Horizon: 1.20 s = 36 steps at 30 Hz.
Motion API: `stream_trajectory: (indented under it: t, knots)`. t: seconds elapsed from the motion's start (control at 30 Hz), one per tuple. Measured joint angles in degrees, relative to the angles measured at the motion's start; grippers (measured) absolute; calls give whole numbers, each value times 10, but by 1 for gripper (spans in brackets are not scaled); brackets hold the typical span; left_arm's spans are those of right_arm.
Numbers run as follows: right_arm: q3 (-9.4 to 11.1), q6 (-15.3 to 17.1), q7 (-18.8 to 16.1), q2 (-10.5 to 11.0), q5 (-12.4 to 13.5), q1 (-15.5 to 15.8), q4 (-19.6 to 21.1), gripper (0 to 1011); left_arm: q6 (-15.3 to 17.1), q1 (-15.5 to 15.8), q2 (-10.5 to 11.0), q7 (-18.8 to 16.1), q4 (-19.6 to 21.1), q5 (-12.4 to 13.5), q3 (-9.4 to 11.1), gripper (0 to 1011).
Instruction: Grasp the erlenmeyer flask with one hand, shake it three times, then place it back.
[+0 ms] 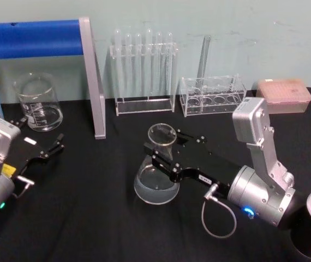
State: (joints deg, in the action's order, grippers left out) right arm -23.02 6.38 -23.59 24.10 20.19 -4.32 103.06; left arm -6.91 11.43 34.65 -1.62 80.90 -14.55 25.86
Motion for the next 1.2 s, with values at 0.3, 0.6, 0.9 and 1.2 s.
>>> stream_trajectory:
  t: [0.3,0.6,0.9,1.2]
  knots:
    - [-1,-2,10,3,4,-4,-4,450,0,0,0,0,0,0,0,1001]
    - [17,-3,33,-2,3,-17,-27,450,0,0,0,0,0,0,0,1001]
    - [44,-5,57,-11,-4,-33,-58,450,0,0,0,0,0,0,0,1001]
    - [74,-5,78,-22,-15,-47,-88,449,0,0,0,0,0,0,0,1001]
